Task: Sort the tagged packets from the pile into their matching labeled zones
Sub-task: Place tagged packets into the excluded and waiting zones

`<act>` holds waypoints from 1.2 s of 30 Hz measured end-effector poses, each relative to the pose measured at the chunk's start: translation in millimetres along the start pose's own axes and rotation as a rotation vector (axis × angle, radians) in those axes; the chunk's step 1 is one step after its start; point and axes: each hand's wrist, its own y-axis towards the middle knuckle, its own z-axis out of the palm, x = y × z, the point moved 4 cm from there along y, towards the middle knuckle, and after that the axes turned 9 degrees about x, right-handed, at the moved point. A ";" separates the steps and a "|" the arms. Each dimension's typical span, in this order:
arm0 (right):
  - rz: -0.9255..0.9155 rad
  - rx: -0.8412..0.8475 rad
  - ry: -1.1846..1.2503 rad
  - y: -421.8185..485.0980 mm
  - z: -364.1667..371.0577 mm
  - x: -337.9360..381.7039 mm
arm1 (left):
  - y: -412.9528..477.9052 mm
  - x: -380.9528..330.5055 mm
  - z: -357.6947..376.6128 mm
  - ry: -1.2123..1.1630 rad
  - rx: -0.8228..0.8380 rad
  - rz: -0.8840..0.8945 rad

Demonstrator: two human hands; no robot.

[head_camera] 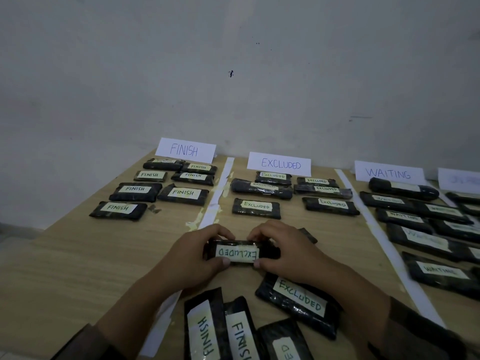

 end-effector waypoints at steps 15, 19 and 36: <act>-0.015 -0.140 0.263 -3.7 0.2 6.9 | 18.5 -21.7 -11.3 -0.686 -0.130 -0.064; 0.034 -0.240 0.510 -2.0 -3.4 5.2 | 23.1 -29.3 -7.6 -0.584 -0.003 -0.003; -0.095 -0.244 -0.176 -25.5 -26.0 -8.9 | 38.2 -44.3 -4.9 -0.362 0.144 0.019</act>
